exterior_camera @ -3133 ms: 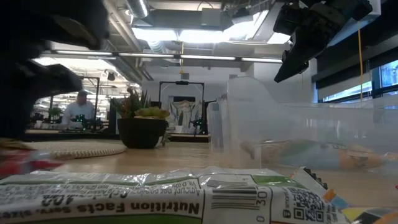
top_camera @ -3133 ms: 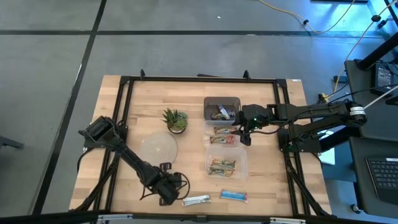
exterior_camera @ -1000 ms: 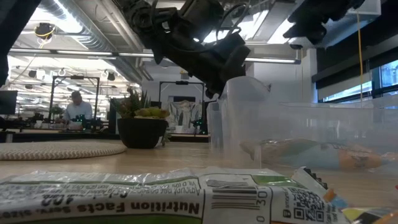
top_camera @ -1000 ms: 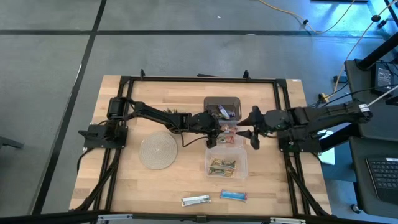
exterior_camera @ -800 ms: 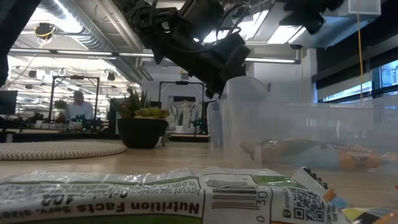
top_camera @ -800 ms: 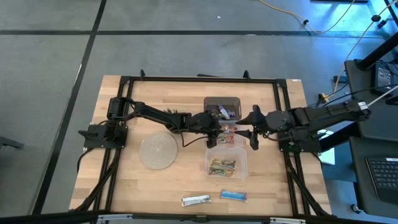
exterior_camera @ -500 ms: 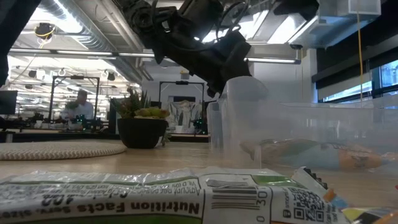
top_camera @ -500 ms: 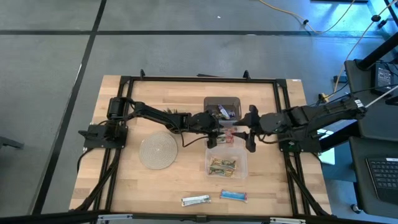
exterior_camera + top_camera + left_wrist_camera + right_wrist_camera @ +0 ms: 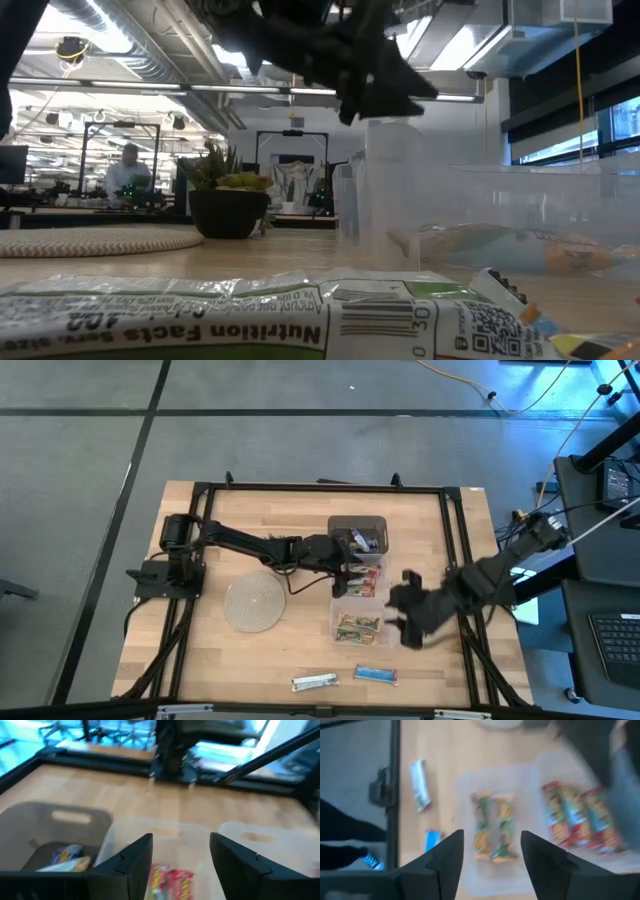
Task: Pick and place Granola Bars by type
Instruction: Put the red granola bar into the top transparent bin
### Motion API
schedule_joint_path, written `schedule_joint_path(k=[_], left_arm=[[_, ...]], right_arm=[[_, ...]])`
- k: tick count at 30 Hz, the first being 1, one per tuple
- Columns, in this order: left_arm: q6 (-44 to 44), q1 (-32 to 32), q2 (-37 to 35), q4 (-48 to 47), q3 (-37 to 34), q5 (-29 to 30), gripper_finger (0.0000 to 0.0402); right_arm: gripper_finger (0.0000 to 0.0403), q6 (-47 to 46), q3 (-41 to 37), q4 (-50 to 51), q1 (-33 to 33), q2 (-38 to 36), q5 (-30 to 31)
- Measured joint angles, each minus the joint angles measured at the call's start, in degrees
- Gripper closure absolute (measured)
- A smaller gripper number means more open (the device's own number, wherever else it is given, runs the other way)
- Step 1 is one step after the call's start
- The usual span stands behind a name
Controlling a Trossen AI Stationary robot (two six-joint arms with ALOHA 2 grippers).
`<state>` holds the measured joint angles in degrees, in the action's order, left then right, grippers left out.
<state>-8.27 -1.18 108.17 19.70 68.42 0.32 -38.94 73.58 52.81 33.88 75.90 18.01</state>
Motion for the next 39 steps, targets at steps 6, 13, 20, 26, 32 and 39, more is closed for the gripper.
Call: schedule_joint_path(k=[6, 13, 20, 26, 32, 39], left_arm=[[-1.41, 2.39, -2.04, 0.02, 0.00, -2.91, 0.0210], [-5.92, 8.96, -2.02, -0.17, 0.00, -2.04, 0.0212], [-4.67, 18.54, -2.21, 2.70, 0.00, 9.24, 0.0211], [-6.00, 24.27, -2.24, 2.87, 0.00, 14.72, 0.0213], [-6.01, 27.45, -2.24, 2.84, 0.00, 15.23, 0.0210], [-6.19, 28.96, -2.24, 2.84, 0.00, 15.28, 0.0211]], right_arm=[[0.0203, -9.48, 0.00, -0.21, 9.73, 6.20, 0.19], [0.0203, -17.72, 0.00, -1.42, 18.45, 16.06, 0.39], [0.0203, -18.92, 0.00, -7.64, 21.11, 25.73, 0.41], [0.0203, -19.12, 0.00, -8.76, 21.14, 30.89, 0.41], [0.0203, -19.14, 0.00, -9.91, 21.12, 34.35, 0.43], [0.0203, -19.32, 0.00, -13.09, 20.90, 36.65, 0.41]])
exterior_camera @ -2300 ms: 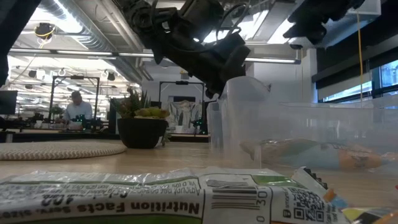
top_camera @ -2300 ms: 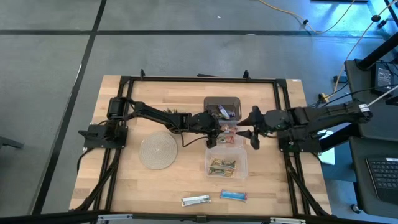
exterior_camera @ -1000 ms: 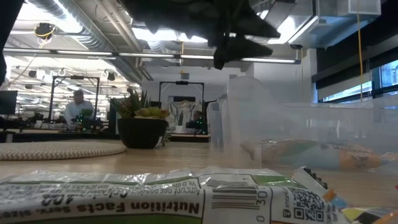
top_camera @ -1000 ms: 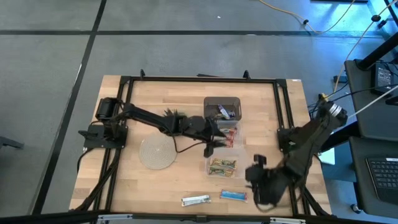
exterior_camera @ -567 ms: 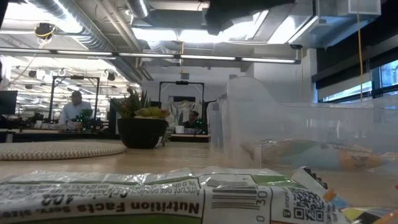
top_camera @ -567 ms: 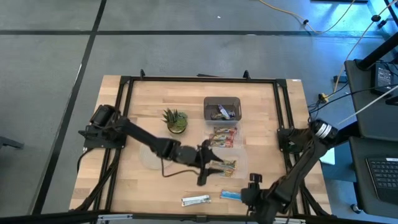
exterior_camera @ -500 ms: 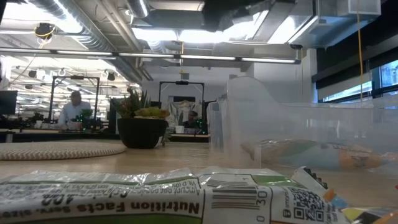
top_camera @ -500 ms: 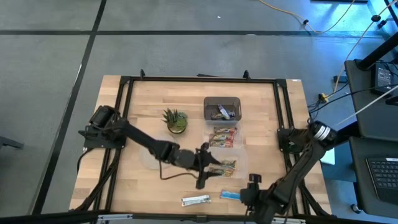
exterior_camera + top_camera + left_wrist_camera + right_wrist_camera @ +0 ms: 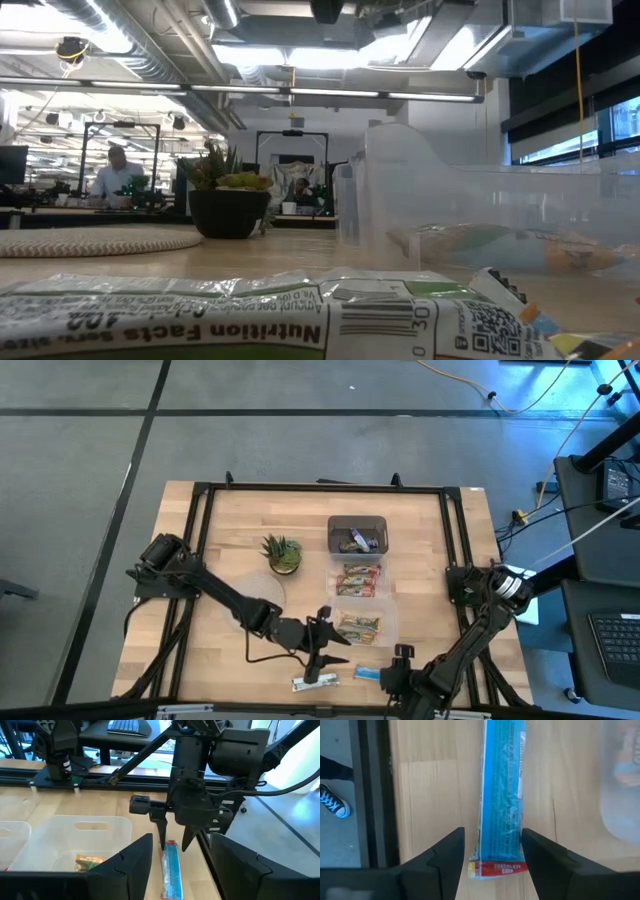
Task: Pick and place Granola Bars by type
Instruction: Put the red granola bar into the top transparent bin
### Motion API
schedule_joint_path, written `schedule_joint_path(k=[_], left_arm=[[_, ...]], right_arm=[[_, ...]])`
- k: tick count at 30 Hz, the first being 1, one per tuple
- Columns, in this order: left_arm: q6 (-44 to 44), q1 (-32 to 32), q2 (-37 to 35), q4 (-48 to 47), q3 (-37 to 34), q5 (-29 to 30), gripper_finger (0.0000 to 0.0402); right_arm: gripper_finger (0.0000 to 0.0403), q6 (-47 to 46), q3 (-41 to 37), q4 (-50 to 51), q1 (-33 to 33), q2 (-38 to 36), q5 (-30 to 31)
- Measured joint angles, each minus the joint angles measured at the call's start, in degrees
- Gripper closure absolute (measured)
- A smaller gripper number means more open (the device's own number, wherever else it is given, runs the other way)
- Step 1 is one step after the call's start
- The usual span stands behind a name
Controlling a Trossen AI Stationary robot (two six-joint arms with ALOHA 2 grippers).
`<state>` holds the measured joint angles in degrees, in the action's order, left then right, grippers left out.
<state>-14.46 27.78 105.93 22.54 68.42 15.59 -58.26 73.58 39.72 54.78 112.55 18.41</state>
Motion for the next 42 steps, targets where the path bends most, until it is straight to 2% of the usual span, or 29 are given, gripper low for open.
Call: schedule_joint_path(k=[22, 36, 42], left_arm=[[-1.51, 1.85, 0.00, -0.59, 0.00, -0.07, 0.0210], [-3.71, 2.01, 0.00, -2.75, 0.00, -0.13, 0.0212], [-4.35, 2.71, 0.00, -5.63, 0.00, -0.26, 0.0210]], right_arm=[[0.0203, 0.22, 0.00, -0.66, -0.26, 0.31, 1.64], [0.0203, 0.22, 0.11, -2.07, -0.31, 3.39, 0.72], [0.0237, 0.17, 0.11, -2.42, -0.31, 3.46, 0.29]])
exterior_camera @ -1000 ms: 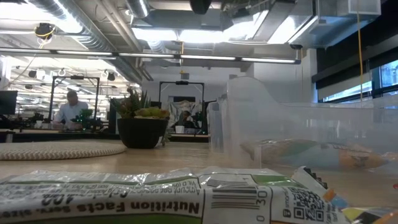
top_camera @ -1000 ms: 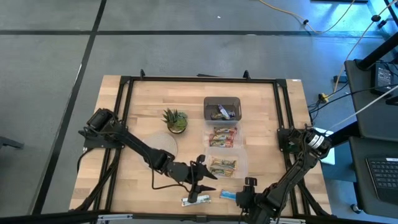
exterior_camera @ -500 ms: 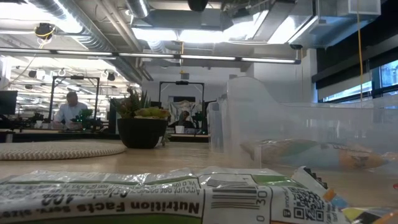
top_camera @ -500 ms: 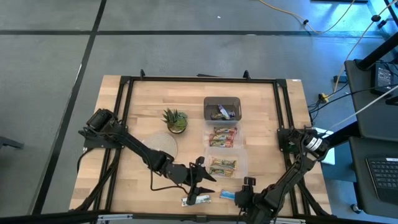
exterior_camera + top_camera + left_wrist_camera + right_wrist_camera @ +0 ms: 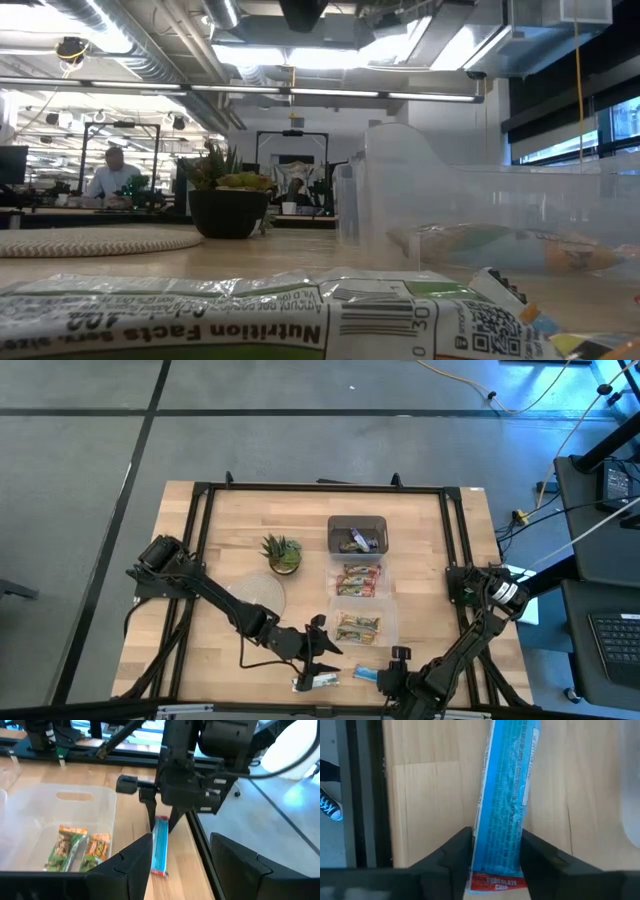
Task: Pick and place Granola Bars by type
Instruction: Put the red granola bar into the top transparent bin
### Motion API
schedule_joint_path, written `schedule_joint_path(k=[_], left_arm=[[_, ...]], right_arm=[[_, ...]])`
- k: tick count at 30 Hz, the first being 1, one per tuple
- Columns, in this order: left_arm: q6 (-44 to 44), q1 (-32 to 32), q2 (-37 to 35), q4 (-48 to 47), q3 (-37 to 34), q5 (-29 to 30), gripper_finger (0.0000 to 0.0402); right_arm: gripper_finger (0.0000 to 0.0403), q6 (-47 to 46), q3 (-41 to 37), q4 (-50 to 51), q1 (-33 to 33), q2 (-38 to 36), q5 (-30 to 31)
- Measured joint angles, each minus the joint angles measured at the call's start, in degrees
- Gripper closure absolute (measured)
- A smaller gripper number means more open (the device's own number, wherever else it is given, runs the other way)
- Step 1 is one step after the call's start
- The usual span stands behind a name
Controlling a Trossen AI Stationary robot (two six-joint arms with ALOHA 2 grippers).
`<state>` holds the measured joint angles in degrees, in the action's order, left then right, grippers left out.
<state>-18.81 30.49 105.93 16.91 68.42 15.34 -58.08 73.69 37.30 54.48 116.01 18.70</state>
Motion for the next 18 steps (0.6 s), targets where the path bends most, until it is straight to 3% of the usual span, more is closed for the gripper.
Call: schedule_joint_path(k=[8, 12, 18], left_arm=[[-0.01, 0.60, 0.00, -0.86, -0.02, 0.00, 0.0212], [0.00, 0.99, 0.00, -1.00, -0.02, -1.55, 0.0210], [-0.15, 1.04, 0.00, -4.43, -0.02, -8.62, 0.0212]], right_arm=[[0.0312, -0.04, 0.02, -0.07, 0.04, 0.04, -0.14], [0.0320, 0.39, 0.82, 0.40, 0.02, 0.20, -0.30], [0.0322, 5.24, 7.01, 5.69, 0.00, 0.59, -1.17]])
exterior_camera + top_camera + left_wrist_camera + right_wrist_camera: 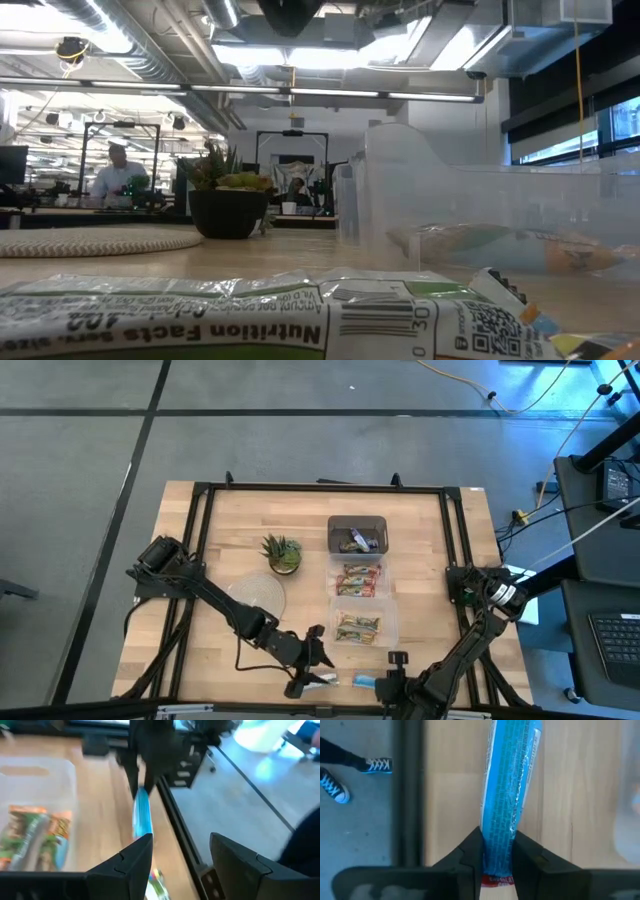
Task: Pick and place Granola Bars by type
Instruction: Put the red granola bar into the top transparent bin
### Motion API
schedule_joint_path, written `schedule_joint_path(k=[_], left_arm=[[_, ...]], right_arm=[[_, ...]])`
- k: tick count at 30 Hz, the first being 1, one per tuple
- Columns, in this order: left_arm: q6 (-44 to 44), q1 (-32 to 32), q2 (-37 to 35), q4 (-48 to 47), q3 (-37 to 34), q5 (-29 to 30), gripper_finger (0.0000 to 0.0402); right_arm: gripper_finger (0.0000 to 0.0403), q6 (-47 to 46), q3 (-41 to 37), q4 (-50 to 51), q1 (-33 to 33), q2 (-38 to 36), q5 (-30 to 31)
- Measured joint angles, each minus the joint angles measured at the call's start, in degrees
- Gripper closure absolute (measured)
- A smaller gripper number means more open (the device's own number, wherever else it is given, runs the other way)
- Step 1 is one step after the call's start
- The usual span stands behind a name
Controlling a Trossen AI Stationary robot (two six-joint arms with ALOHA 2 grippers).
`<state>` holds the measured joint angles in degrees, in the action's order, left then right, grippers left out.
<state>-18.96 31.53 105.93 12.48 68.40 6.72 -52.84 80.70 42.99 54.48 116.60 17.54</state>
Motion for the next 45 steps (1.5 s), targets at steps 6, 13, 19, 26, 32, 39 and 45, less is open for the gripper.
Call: schedule_joint_path(k=[6, 13, 19, 26, 32, 39, 45], left_arm=[[-3.94, 0.00, 0.00, -4.23, 0.00, -8.32, 0.0211], [-10.47, 0.28, 0.00, -4.83, 0.00, -9.71, 0.0210], [-12.86, 0.35, 0.00, -3.92, 0.00, -9.36, 0.0212], [-13.33, 0.35, 0.00, -3.69, 0.00, -9.33, 0.0210], [-12.22, -0.09, 0.00, -4.64, 0.00, -9.38, 0.0211], [-11.82, -5.00, 0.00, -9.41, -0.02, -21.05, 0.0212], [-8.85, -9.78, -0.21, -12.92, -0.02, -29.61, 0.0213]], right_arm=[[0.0323, 5.67, 9.87, 10.06, -0.11, -0.11, 2.00], [0.0323, 9.00, 22.74, 29.91, -0.97, -0.26, 11.67], [0.0323, 13.03, 30.46, 43.26, -4.04, -0.35, 17.29], [0.0323, 26.00, 32.33, 47.08, -10.52, -0.69, 17.23], [0.0323, 36.94, 32.33, 47.00, -17.67, -3.35, 16.90], [0.0323, 47.71, 32.33, 46.58, -27.78, -8.98, 11.95], [0.0322, 53.54, 31.56, 43.29, -36.06, -13.16, 4.72]])
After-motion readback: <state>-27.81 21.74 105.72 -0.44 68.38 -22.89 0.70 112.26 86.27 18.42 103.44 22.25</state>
